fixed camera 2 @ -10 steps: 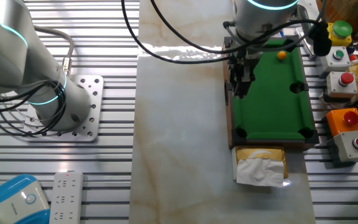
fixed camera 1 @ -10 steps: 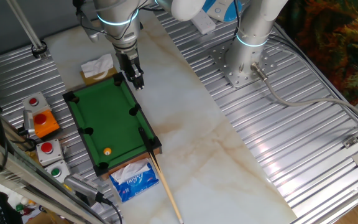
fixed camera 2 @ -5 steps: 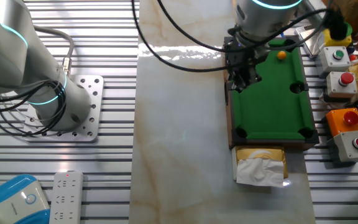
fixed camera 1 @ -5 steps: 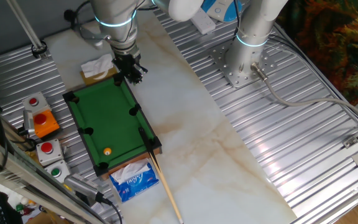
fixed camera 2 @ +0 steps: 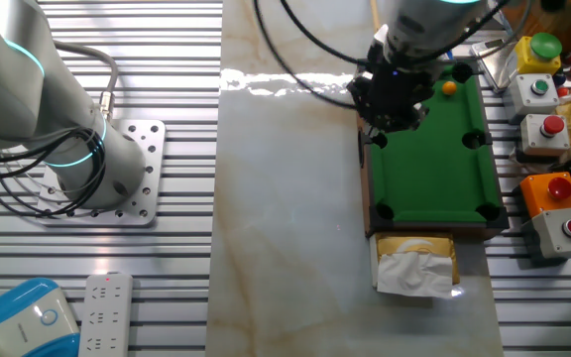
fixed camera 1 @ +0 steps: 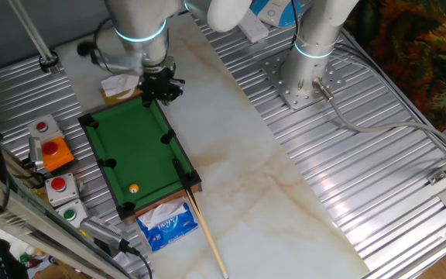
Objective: Hit the pool ball
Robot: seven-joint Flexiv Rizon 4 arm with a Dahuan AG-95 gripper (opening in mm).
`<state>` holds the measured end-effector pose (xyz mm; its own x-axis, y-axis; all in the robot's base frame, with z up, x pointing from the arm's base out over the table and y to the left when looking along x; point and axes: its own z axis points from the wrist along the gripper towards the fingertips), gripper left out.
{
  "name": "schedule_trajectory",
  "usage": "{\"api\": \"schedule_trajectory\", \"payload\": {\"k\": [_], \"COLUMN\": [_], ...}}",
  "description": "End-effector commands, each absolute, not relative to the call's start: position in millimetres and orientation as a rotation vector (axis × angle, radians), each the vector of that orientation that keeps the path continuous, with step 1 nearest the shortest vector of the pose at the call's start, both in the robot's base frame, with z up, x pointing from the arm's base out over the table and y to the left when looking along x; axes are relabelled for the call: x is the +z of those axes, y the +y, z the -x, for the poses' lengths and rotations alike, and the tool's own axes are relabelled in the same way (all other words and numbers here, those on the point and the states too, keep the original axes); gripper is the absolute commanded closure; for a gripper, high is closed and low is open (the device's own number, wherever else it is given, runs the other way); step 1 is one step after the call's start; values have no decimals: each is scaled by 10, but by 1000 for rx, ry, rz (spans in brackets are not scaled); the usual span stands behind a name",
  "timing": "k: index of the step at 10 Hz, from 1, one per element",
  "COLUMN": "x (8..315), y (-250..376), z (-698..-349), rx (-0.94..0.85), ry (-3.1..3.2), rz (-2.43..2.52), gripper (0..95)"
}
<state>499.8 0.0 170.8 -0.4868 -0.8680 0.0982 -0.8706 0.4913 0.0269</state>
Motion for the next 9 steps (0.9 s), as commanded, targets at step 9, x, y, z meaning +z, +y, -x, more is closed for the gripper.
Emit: {"api": "schedule_trajectory", "payload": {"k": [9], "x": [1728], "y": [5], "z": [-4999], "rx": [-7], "ry": [-2240], "rz": [-2084], "gripper": [950]}}
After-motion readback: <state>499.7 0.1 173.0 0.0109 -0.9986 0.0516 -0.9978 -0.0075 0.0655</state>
